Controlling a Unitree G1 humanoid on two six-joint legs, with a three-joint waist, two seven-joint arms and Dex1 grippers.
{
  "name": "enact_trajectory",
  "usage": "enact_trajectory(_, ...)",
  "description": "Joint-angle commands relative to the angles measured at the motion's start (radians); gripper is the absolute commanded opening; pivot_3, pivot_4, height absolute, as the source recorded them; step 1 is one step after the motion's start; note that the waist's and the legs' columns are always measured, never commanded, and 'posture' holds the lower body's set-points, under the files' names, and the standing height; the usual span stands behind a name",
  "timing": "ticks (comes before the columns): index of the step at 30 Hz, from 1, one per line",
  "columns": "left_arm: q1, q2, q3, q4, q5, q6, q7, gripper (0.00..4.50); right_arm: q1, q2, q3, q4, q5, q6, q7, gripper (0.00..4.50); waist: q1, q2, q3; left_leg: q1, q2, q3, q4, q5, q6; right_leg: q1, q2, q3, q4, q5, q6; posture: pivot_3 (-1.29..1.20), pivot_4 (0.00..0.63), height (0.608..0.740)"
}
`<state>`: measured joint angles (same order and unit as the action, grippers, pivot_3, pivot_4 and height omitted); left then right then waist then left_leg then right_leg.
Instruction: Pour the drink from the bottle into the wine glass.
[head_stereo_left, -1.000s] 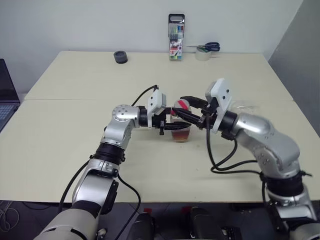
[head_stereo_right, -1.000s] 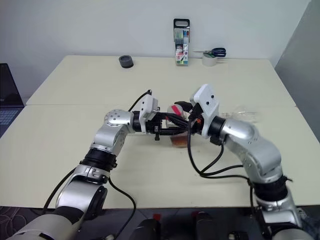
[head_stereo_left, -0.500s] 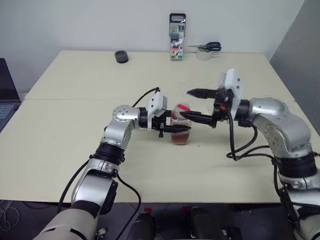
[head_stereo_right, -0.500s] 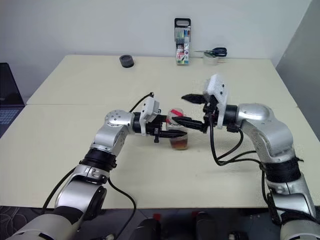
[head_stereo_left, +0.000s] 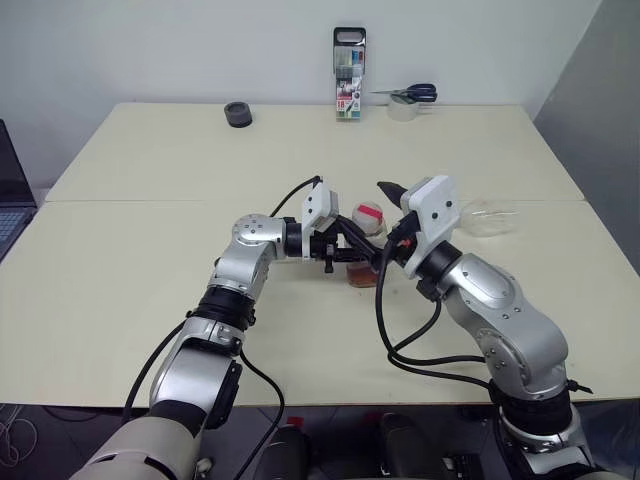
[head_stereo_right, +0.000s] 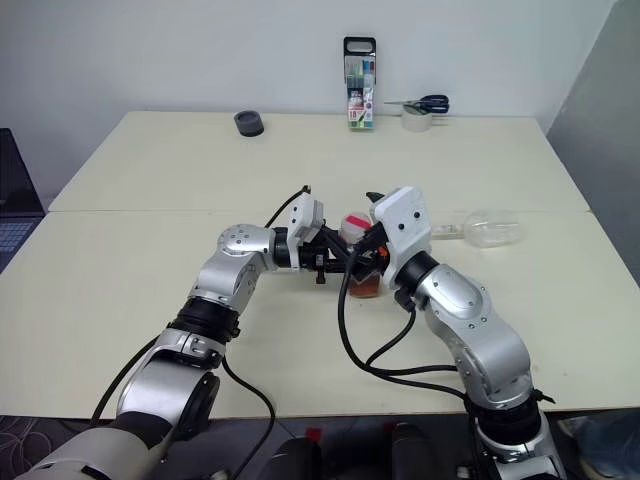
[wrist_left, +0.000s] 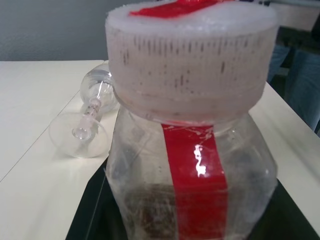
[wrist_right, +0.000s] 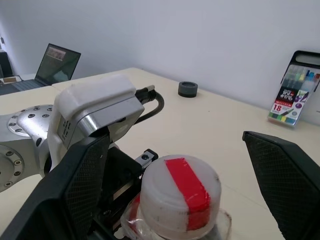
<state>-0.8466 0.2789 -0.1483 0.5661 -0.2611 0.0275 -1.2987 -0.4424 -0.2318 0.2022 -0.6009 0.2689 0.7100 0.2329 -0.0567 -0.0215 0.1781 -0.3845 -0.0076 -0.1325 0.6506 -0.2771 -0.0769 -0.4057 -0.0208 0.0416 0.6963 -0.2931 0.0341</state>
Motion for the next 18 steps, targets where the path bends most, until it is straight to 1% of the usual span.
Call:
enact_trajectory(1,-0.039,-0.011,0.013,-0.012,-0.003,-0.028,0.002,1.82,-0.014,0.017,0.007,0.003,-0.039,-0.033,-0.022,4.5,0.0,0.0,0.0,0.0,0.0,0.0,0.0,0.0,0.0,0.0,0.0,0.0,0.0,0.0,0.0,0.0,0.15,0.74)
enact_trajectory(4,-0.036,-0.011,0.012,-0.012,-0.001,-0.035,0.001,1.82,-0.017,0.04,0.006,0.026,-0.074,-0.051,-0.056,4.5,0.0,0.0,0.0,0.0,0.0,0.0,0.0,0.0,0.0,0.0,0.0,0.0,0.0,0.0,0.0,0.0,0.15,0.74)
enact_trajectory(6,-0.032,-0.008,0.012,-0.012,0.001,-0.041,0.0,1.82,-0.012,0.06,0.002,0.032,-0.094,-0.071,-0.075,4.12,0.0,0.0,0.0,0.0,0.0,0.0,0.0,0.0,0.0,0.0,0.0,0.0,0.0,0.0,0.0,0.0,0.15,0.74)
enact_trajectory(8,-0.03,-0.006,0.012,-0.013,0.003,-0.042,-0.001,1.82,-0.006,0.074,0.001,0.034,-0.102,-0.09,-0.078,3.55,0.0,0.0,0.0,0.0,0.0,0.0,0.0,0.0,0.0,0.0,0.0,0.0,0.0,0.0,0.0,0.0,0.15,0.74)
enact_trajectory(12,-0.028,-0.004,0.012,-0.015,0.004,-0.042,-0.002,1.82,0.005,0.097,0.01,0.02,-0.096,-0.101,-0.066,2.09,-0.001,0.0,0.0,0.0,0.0,0.0,0.0,0.0,0.0,0.0,0.0,0.0,0.0,0.0,0.0,0.0,0.15,0.74)
enact_trajectory(13,-0.028,-0.004,0.011,-0.014,0.004,-0.043,-0.002,1.82,0.009,0.103,0.012,0.018,-0.092,-0.1,-0.062,1.87,-0.001,0.0,0.0,0.0,0.0,0.0,0.0,0.0,0.0,0.0,0.0,0.0,0.0,0.0,0.0,0.0,0.15,0.74)
enact_trajectory(17,-0.028,-0.005,0.011,-0.012,0.007,-0.045,-0.002,1.82,0.021,0.109,0.013,0.015,-0.067,-0.094,-0.031,1.89,-0.001,0.0,0.0,0.0,0.0,0.0,0.0,0.0,0.0,0.0,0.0,0.0,0.0,0.0,0.0,0.0,0.15,0.74)
enact_trajectory(18,-0.027,-0.003,0.01,-0.012,0.007,-0.045,-0.006,1.82,0.017,0.087,0.002,0.02,-0.03,-0.097,0.025,1.89,-0.001,0.0,0.0,0.0,0.0,0.0,0.0,0.0,0.0,0.0,0.0,0.0,0.0,0.0,0.0,0.0,0.15,0.74)
